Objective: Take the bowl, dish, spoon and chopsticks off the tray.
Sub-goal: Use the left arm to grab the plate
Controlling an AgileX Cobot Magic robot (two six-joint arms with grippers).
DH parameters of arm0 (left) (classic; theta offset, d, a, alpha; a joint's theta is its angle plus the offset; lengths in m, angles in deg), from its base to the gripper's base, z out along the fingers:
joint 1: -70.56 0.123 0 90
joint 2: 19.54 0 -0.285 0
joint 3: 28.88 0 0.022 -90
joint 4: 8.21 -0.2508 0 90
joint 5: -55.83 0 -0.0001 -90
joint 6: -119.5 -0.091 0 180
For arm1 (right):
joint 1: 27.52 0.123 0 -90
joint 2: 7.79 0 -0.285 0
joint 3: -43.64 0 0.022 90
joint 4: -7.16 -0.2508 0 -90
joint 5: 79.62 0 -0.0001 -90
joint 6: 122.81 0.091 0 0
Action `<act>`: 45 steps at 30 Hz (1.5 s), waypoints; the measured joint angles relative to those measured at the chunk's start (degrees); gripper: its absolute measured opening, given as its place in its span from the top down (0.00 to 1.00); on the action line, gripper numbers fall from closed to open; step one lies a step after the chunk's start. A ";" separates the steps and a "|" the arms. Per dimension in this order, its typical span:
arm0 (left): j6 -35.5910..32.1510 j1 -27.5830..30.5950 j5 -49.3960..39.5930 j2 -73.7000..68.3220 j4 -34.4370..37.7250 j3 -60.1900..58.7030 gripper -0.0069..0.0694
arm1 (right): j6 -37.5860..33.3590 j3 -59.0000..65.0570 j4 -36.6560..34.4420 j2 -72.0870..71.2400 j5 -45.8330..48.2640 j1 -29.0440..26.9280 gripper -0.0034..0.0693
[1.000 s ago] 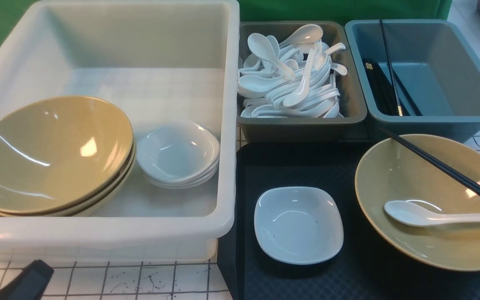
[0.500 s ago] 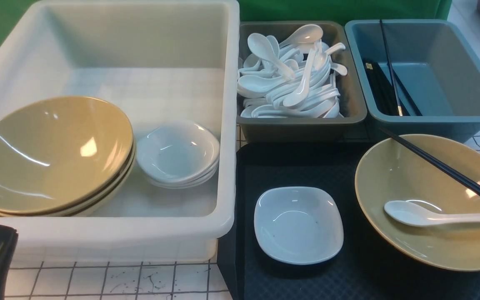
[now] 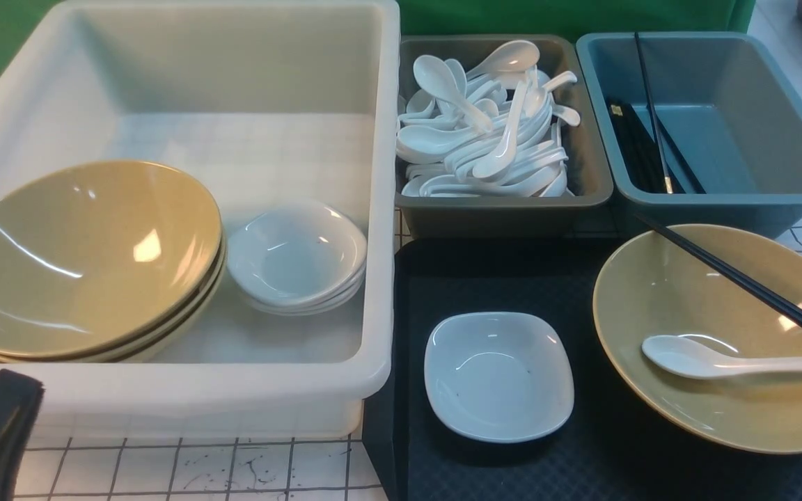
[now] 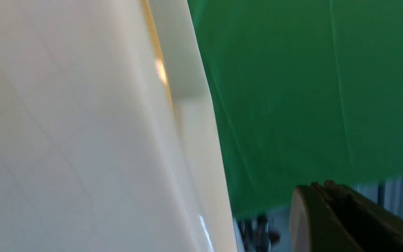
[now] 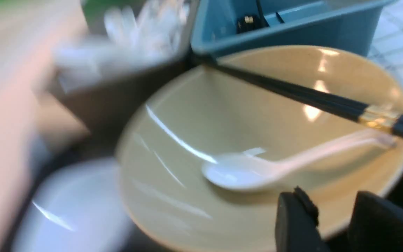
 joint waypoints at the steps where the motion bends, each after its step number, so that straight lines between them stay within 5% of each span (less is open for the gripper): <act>1: -2.60 -0.39 -3.90 -0.31 -1.48 3.16 0.91 | 2.25 0.02 -1.79 0.00 -1.38 0.00 0.63; 5: -10.27 -0.88 -16.23 -5.91 -7.01 13.15 0.91 | 4.01 0.02 -3.98 0.00 -1.15 0.14 0.63; 15: -30.74 -4.04 -48.10 -33.28 -14.80 36.81 0.91 | -5.88 -23.27 -2.77 9.28 27.22 8.65 0.77; 23: -32.56 -24.16 -50.53 -50.64 -30.27 47.09 0.91 | -11.51 -46.48 8.90 20.16 54.09 9.79 0.78; 30: -27.47 -42.46 -46.31 -69.19 -44.18 56.75 0.91 | -18.50 -59.92 9.73 20.96 57.67 9.79 0.78; 45: -31.11 -45.74 -42.60 -99.18 -43.86 74.80 0.91 | -28.31 -68.32 7.00 15.67 57.72 13.45 0.78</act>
